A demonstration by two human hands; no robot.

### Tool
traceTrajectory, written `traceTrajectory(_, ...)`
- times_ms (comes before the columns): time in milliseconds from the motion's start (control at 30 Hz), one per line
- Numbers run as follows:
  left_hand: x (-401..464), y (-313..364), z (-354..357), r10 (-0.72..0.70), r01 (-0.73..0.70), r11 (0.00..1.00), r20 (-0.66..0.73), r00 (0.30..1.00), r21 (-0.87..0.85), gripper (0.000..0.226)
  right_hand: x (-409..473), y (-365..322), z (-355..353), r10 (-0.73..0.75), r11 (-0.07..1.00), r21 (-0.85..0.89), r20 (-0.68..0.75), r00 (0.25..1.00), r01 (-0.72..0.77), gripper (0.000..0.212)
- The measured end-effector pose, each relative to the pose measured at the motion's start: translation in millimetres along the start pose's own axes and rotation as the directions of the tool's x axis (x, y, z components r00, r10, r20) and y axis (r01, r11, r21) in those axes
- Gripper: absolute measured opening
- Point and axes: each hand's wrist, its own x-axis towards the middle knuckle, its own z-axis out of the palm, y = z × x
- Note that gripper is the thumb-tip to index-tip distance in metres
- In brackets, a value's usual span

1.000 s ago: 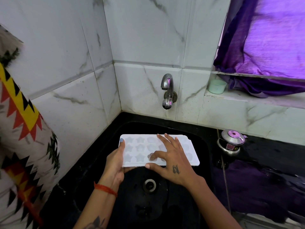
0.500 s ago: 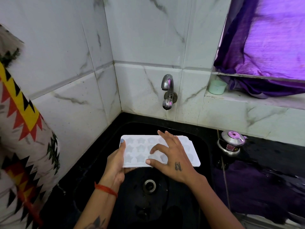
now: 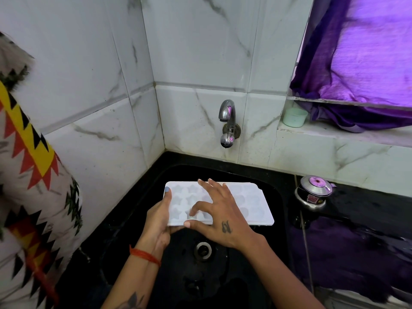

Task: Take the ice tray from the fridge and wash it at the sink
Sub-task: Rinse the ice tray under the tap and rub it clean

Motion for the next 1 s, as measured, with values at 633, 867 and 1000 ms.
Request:
traceTrajectory(633, 0.4, -1.8, -0.7, -0.022, 0.022, 1.0, 0.004, 1.0, 0.005, 0.043, 0.1, -1.1, 0.8, 0.0, 0.997, -0.079, 0.054, 0.999, 0.004, 0.046)
traceTrajectory(867, -2.2, 0.5, 0.2, -0.011, 0.011, 1.0, -0.002, 1.0, -0.001, 0.04, 0.7, -2.2, 0.7, 0.006, 0.997, -0.072, 0.064, 0.998, -0.002, 0.048)
traceTrajectory(1000, -2.9, 1.0, 0.0, -0.01, 0.01, 1.0, -0.003, 1.0, 0.003, 0.041, 0.7, -1.4, 0.9, 0.016, 0.999, -0.044, 0.061, 0.998, -0.014, 0.046)
